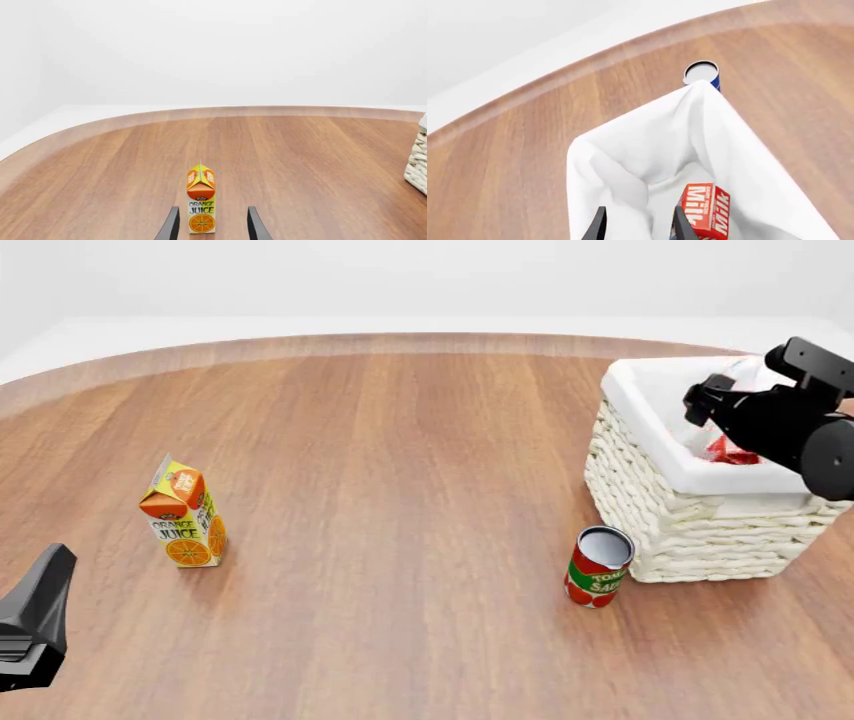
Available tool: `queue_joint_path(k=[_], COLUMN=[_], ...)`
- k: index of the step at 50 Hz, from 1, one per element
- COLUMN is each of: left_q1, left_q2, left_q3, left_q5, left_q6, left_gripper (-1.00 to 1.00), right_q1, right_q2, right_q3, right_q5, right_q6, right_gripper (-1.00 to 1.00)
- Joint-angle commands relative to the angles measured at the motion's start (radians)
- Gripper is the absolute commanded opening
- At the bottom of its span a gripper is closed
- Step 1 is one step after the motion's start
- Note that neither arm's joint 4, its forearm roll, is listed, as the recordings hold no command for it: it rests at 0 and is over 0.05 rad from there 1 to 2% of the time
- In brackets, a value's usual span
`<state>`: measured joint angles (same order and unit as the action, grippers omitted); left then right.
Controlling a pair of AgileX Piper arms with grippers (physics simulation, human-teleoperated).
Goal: Pick the milk and place it in the basket.
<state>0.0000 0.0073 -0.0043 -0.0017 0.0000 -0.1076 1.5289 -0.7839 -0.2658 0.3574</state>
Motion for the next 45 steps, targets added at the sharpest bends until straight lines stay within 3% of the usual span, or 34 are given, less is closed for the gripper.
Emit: queue_joint_path(k=[1, 24, 45], left_q1=[0.0, 0.0, 0.0], left_q2=[0.0, 0.0, 0.0], left_q3=[0.0, 0.0, 0.0], left_q5=[0.0, 0.0, 0.0], left_q6=[0.0, 0.0, 0.0], left_gripper=[1.0, 1.0, 1.0], right_q1=[-0.004, -0.001, -0.002], right_q2=[-0.006, -0.017, -0.028], right_q3=[-0.005, -0.025, -0.048], right_q5=[0.0, 0.014, 0.036], right_q6=[-0.001, -0.023, -0.078], right_gripper=[1.0, 1.0, 1.0])
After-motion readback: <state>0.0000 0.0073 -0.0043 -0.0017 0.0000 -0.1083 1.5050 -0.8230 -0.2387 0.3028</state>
